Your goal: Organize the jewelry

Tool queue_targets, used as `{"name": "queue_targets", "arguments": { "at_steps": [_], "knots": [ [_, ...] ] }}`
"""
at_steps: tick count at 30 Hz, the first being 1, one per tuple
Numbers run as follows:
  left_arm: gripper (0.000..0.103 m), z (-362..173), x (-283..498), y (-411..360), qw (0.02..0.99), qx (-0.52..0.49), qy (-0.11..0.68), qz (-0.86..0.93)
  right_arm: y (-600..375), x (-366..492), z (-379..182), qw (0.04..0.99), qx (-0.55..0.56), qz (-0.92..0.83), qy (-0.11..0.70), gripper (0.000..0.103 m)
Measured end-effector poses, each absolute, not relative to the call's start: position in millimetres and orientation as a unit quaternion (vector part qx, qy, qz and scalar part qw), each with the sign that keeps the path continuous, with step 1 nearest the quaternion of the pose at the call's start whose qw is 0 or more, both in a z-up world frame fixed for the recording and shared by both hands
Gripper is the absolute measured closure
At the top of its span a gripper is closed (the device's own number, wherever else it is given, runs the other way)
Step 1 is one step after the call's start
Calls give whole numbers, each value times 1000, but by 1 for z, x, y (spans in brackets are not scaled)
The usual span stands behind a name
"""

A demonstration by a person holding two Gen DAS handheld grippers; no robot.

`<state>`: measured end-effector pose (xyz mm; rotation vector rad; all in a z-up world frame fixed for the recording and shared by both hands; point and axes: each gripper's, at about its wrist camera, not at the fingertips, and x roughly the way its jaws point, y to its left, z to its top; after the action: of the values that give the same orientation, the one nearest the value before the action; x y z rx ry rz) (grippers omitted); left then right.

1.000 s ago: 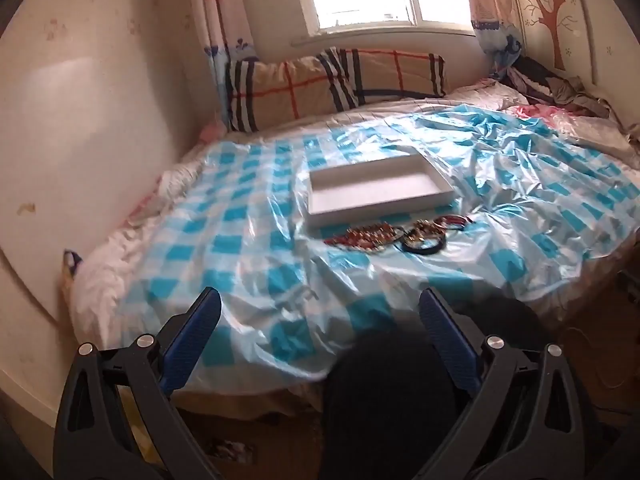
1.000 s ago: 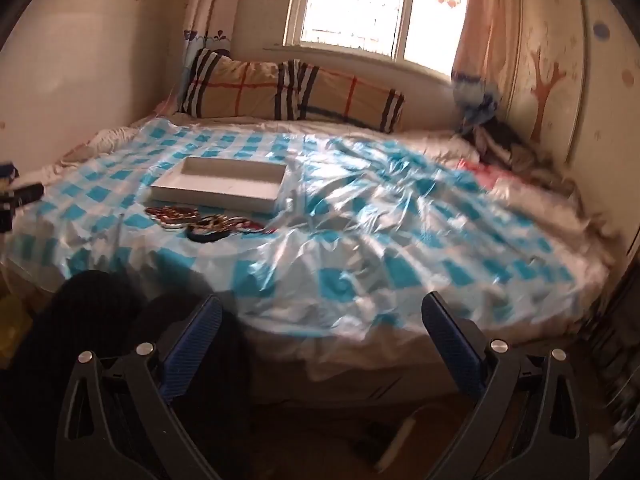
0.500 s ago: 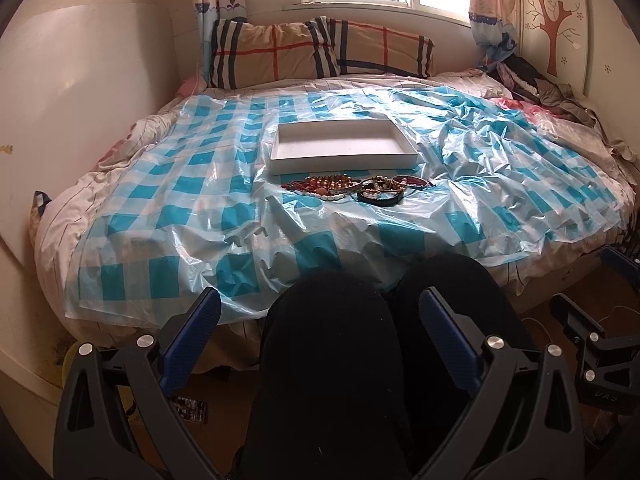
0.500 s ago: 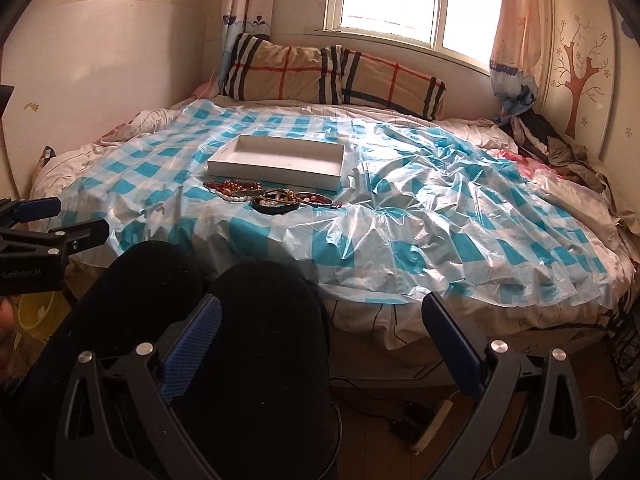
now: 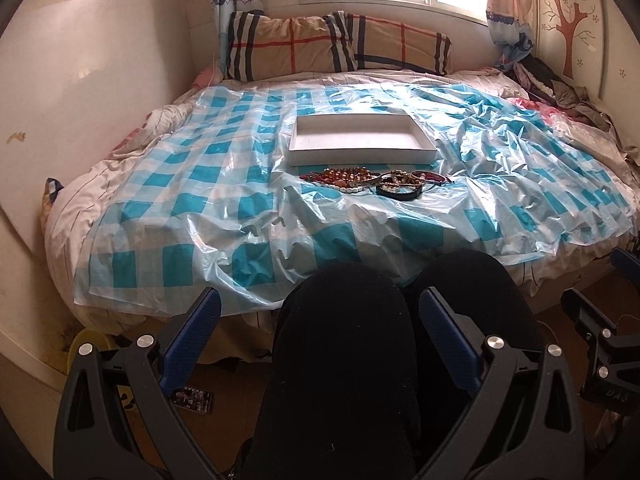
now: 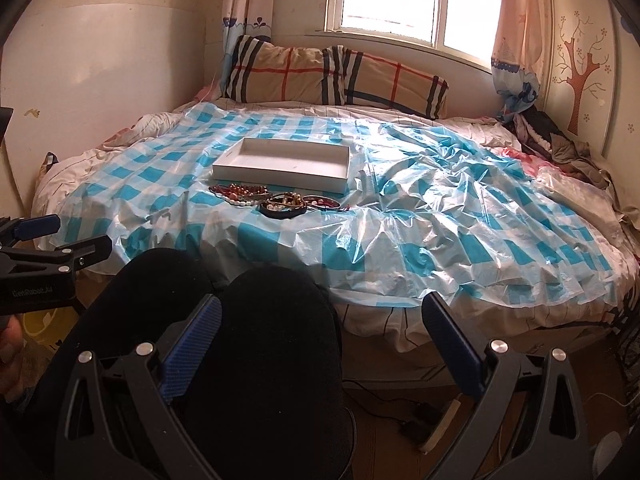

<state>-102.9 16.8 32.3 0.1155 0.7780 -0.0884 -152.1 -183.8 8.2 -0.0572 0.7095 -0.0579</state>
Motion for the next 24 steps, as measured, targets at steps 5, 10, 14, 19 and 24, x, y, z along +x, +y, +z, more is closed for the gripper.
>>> {"name": "queue_targets", "arguments": {
  "at_steps": [5,10,14,19,24],
  "knots": [
    [8,29,-103,16,921,56,382,-46,-183,-151,3,934,-20,-28,356,7],
    [8,28,-103,16,921,57,383,-45,-179,-152,2,934,-28,-28,354,7],
    [8,27,-103,16,921,57,383,-45,-178,-152,2,934,-28,-31,354,7],
    [8,27,-103,16,921,57,382,-45,-178,-152,1,934,-28,-32,354,7],
    [8,22,-103,15,918,53,389,-52,-178,-152,2,935,-27,-31,353,7]
  ]
}}
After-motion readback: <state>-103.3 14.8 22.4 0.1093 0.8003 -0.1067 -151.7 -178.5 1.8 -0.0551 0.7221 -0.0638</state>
